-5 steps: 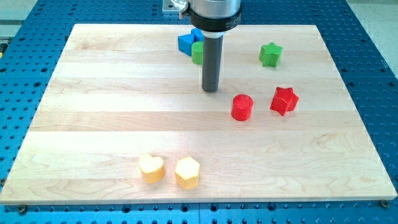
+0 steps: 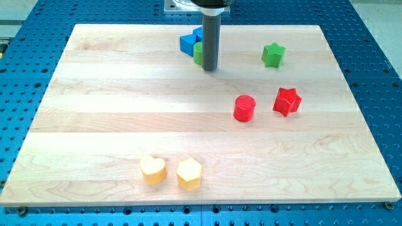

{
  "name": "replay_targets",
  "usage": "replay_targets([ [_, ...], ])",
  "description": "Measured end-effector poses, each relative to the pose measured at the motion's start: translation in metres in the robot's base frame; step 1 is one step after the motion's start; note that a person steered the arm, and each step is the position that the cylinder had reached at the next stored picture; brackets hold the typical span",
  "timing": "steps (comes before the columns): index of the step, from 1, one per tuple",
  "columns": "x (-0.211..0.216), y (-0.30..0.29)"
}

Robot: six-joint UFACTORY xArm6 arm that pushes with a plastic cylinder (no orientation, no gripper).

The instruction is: Slide the green circle to the bottom left side of the triangle

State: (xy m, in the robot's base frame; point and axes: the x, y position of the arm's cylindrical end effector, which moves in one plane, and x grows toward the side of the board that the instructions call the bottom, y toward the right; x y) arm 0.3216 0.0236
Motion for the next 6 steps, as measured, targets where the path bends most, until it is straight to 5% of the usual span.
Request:
replay_targets([
  [2,-0.044,0.036],
  [3,-0.05,0.008],
  [5,0.03,-0.081],
  [6,-0.004,-0.077],
])
